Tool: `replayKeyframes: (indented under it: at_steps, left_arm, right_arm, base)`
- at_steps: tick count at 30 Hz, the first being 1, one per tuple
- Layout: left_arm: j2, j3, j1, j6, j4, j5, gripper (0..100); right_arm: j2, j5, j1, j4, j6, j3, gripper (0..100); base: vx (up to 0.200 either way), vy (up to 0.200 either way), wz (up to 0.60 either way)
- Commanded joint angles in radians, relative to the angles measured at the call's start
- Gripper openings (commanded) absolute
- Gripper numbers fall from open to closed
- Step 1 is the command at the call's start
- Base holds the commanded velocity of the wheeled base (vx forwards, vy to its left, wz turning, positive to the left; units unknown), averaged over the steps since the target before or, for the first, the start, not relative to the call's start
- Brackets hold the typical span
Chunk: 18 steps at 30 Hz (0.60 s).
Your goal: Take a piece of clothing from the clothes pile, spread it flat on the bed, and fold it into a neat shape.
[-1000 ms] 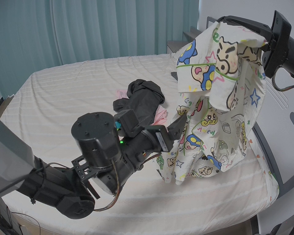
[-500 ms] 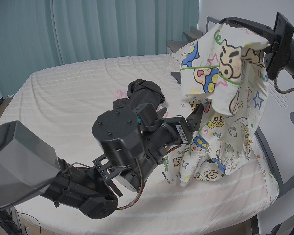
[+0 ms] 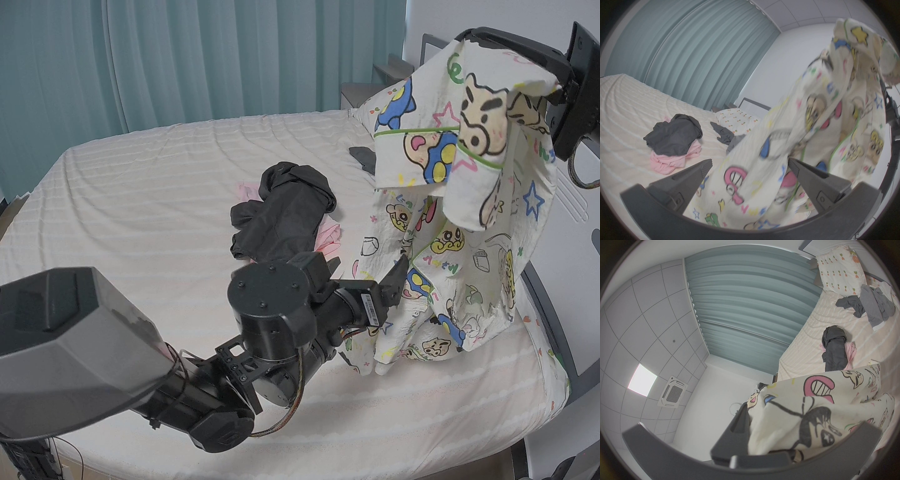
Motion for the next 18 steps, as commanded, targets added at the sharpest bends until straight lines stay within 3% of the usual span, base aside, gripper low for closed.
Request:
replayKeyframes:
  at_steps: [1,11,18]
  left_arm:
    - [0.07,0.011,0.006,0.006,-0.001,0.003,100]
    - [0.207,0.011,0.046,0.125,-0.113,0.038,100]
    - [0.216,0.012,0.043,0.13,-0.156,0.037,100]
  right_arm:
    - [-0.024,0.0,0.012,0.0,0.002,0.0,0]
    - [-0.044,0.0,0.046,0.0,0.002,0.006,0]
    - [-0.041,-0.001,0.043,0.0,0.002,0.008,0]
  base:
    - [0.0,0.0,0.0]
    - [0.0,0.0,0.0]
    - [0.0,0.0,0.0]
